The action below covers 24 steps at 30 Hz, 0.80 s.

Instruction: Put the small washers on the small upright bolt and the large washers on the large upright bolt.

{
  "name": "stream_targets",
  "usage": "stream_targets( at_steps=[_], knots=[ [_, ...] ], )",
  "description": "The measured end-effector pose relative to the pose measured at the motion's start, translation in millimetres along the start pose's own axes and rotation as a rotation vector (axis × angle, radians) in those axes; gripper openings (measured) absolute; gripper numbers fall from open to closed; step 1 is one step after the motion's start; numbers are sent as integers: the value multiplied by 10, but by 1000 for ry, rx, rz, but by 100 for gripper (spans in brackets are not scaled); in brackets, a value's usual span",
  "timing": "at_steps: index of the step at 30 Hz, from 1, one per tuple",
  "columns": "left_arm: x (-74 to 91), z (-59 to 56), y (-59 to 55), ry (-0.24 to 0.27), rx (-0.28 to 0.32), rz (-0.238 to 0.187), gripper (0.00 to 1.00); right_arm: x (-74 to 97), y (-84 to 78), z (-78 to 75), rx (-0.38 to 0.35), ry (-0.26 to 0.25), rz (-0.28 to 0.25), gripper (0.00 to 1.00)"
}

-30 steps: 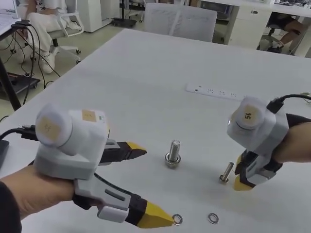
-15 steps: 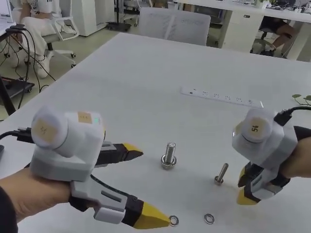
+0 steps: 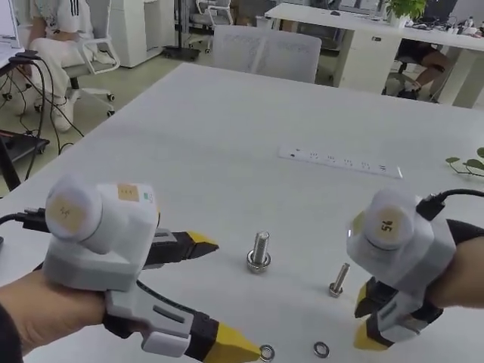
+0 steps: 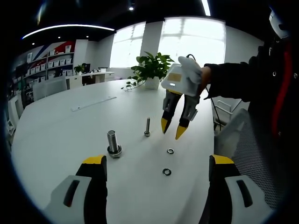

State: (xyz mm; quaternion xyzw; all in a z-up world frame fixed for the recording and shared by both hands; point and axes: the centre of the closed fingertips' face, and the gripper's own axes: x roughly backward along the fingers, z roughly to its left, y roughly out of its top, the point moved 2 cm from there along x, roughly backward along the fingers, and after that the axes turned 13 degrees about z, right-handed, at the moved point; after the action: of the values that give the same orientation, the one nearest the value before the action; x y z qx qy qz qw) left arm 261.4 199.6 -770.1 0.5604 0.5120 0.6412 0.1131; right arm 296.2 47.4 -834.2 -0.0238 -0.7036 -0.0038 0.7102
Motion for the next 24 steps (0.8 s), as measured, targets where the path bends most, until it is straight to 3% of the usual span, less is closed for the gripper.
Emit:
stream_targets(
  at_steps=[7, 24],
  knots=[
    [27, -4, -4, 4, -2, -4, 90, 33, 155, 115, 43, -2, -6, 25],
    [108, -35, -4, 20, -7, -19, 90, 33, 727, 388, 179, -3, -32, 25]
  ],
)
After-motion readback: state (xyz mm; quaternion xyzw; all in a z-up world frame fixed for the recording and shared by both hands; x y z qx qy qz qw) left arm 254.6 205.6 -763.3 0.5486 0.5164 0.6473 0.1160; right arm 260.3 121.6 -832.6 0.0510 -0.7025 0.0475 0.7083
